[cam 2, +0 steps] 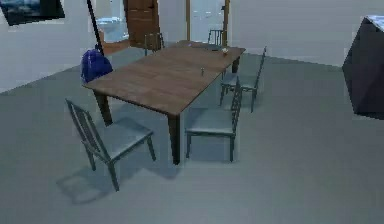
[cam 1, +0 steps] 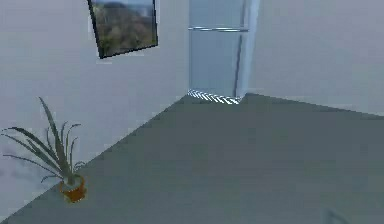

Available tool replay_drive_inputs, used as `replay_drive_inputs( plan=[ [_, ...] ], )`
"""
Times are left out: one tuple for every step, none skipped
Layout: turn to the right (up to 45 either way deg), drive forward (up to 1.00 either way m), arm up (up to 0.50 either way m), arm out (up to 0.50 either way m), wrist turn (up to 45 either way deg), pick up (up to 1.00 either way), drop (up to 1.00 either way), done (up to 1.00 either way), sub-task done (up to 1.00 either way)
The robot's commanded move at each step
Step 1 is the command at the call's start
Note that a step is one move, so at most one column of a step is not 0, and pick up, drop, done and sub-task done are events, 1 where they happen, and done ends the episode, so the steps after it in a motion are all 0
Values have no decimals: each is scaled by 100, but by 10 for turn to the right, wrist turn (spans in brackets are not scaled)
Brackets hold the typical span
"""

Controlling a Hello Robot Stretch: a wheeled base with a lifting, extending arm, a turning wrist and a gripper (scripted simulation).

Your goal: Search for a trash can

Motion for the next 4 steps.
replay_drive_inputs(
  plan=[
    [330, 0, 0, 0, 0, 0, 0, 0, 0],
    [0, 100, 0, 0, 0, 0, 0, 0, 0],
    [90, 0, 0, 0, 0, 0, 0, 0, 0],
    [0, 20, 0, 0, 0, 0, 0, 0, 0]
  ],
)
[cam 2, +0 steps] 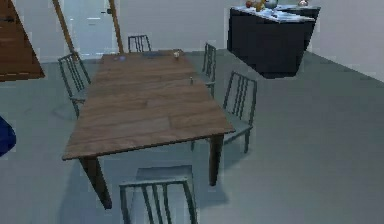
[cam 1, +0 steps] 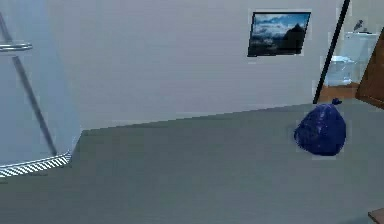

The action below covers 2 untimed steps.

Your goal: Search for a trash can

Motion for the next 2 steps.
replay_drive_inputs(
  plan=[
    [150, 0, 0, 0, 0, 0, 0, 0, 0],
    [0, 100, 0, 0, 0, 0, 0, 0, 0]
  ],
)
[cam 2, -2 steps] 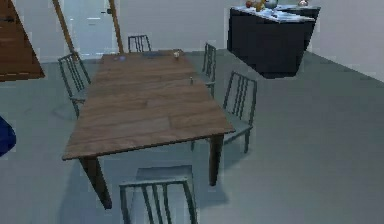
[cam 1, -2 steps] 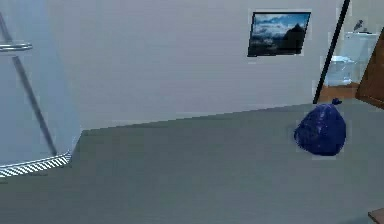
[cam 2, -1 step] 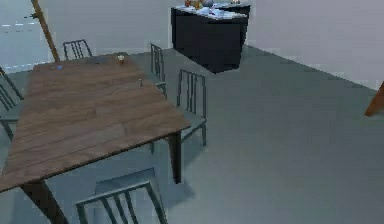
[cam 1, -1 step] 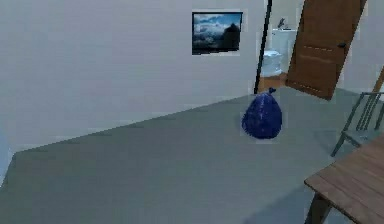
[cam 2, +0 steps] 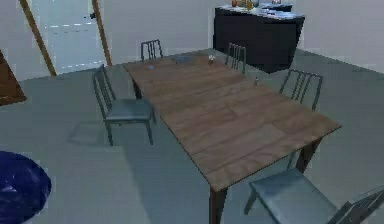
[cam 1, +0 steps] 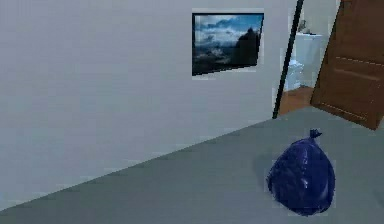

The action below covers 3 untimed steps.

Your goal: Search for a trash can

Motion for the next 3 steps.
replay_drive_inputs(
  plan=[
    [0, 100, 0, 0, 0, 0, 0, 0, 0],
    [0, 20, 0, 0, 0, 0, 0, 0, 0],
    [390, 0, 0, 0, 0, 0, 0, 0, 0]
  ],
)
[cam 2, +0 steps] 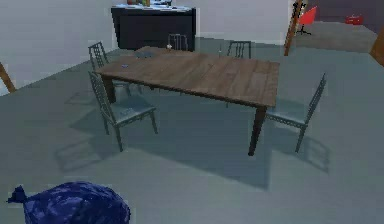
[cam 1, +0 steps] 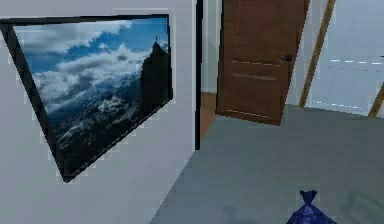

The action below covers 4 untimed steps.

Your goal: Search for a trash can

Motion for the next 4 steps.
replay_drive_inputs(
  plan=[
    [0, 45, 0, 0, 0, 0, 0, 0, 0],
    [-450, 0, 0, 0, 0, 0, 0, 0, 0],
    [-450, 0, 0, 0, 0, 0, 0, 0, 0],
    [-450, 0, 0, 0, 0, 0, 0, 0, 0]
  ],
)
